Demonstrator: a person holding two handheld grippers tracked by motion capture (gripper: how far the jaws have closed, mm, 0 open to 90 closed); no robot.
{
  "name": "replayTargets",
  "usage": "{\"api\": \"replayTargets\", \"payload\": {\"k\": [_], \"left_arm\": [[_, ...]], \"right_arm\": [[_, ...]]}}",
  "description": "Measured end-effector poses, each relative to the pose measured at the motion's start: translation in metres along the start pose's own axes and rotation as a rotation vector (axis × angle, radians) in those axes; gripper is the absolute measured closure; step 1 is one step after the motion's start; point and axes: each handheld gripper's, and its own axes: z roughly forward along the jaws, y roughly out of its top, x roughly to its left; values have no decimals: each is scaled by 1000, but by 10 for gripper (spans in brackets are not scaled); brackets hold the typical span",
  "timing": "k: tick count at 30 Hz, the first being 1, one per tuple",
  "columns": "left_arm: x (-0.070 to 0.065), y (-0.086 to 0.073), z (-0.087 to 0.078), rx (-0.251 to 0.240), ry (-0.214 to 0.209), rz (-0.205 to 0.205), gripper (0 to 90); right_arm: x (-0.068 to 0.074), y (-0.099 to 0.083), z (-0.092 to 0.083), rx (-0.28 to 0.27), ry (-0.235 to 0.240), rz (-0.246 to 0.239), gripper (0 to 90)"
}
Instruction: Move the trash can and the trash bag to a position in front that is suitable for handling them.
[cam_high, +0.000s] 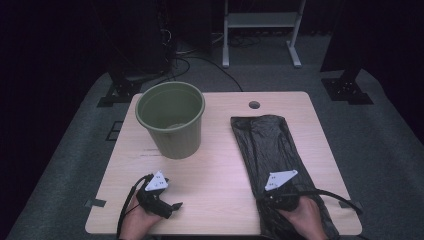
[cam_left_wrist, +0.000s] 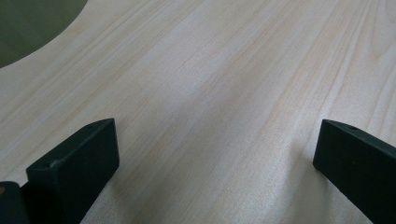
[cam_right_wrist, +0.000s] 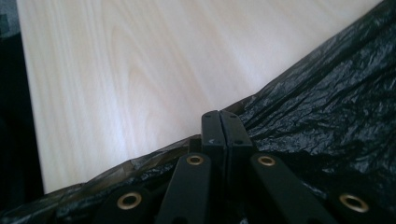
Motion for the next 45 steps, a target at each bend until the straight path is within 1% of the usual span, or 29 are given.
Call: {"api": "replayTargets", "payload": {"k": [1, 2, 3, 5, 6, 7, 10, 11, 12, 14, 15, 16, 17, 18, 19, 20, 22, 23, 25, 27, 28, 31, 35, 39, 41, 43, 45], "left_arm": [[0, 0, 0, 0, 1, 0, 0], [0, 0, 0, 0, 1, 0, 0], [0, 0, 0, 1, 2, 0, 0], [0, 0, 0, 1, 2, 0, 0], [0, 0, 0, 1, 2, 0, 0], [0, 0, 0, 1, 2, -1, 0], [0, 0, 0, 1, 2, -1, 0], [0, 0, 0, 1, 2, -1, 0], [0, 0, 0, 0, 3, -2, 0], [0, 0, 0, 1, 3, -1, 0], [0, 0, 0, 1, 3, -2, 0], [0, 0, 0, 1, 2, -1, 0], [0, 0, 0, 1, 3, -2, 0], [0, 0, 0, 1, 3, -1, 0], [0, 0, 0, 1, 3, -1, 0], [0, 0, 0, 1, 3, -2, 0], [0, 0, 0, 1, 3, -2, 0], [0, 0, 0, 1, 3, -2, 0], [0, 0, 0, 1, 2, -1, 0], [0, 0, 0, 0, -1, 1, 0], [0, 0, 0, 0, -1, 1, 0], [0, 0, 0, 0, -1, 1, 0], [0, 0, 0, 0, 0, 1, 0], [-1, 0, -2, 1, -10, 3, 0], [-1, 1, -5, -7, -12, -3, 0], [0, 3, -10, -25, -21, -14, 0], [0, 4, -12, -29, -24, -26, 0]], "right_arm": [[2, -6, -2, 5, 4, 6, 888], [2, -6, -2, 5, 4, 6, 888], [5, -16, -7, 19, -2, 4, 885], [7, -24, -13, 9, -1, 17, 881], [7, -24, -13, 9, -1, 17, 881], [8, -28, -18, 10, -10, 20, 849], [8, -29, -24, -15, -3, 29, 764], [8, -29, -24, -15, -3, 29, 764], [6, -25, -31, -52, -6, 40, 625], [2, -22, -34, -68, -22, 50, 545], [0, -20, -35, -77, -38, 54, 496], [-3, -18, -37, -96, -61, 58, 437], [-8, -16, -37, -113, -80, 74, 334], [-13, -15, -36, -114, -103, 92, 271], [-17, -14, -34, -114, -137, 100, 185], [-22, -14, -32, -115, -172, 107, 139], [-31, -16, -28, -128, -206, 121, 123], [-31, -16, -28, -128, -206, 121, 123], [-40, -20, -24, -150, -218, 144, 99], [-48, -26, -21, -155, -227, 161, 98], [-52, -30, -20, -161, -242, 169, 92], [-57, -35, -19, -160, -246, 183, 92], [-62, -40, -17, -150, -257, 192, 92], [-65, -43, -14, -132, -255, 200, 92], [-67, -45, -11, -115, -251, 204, 91], [-67, -45, -10, -119, -245, 209, 92], [-68, -45, -10, -116, -242, 213, 92]]}}
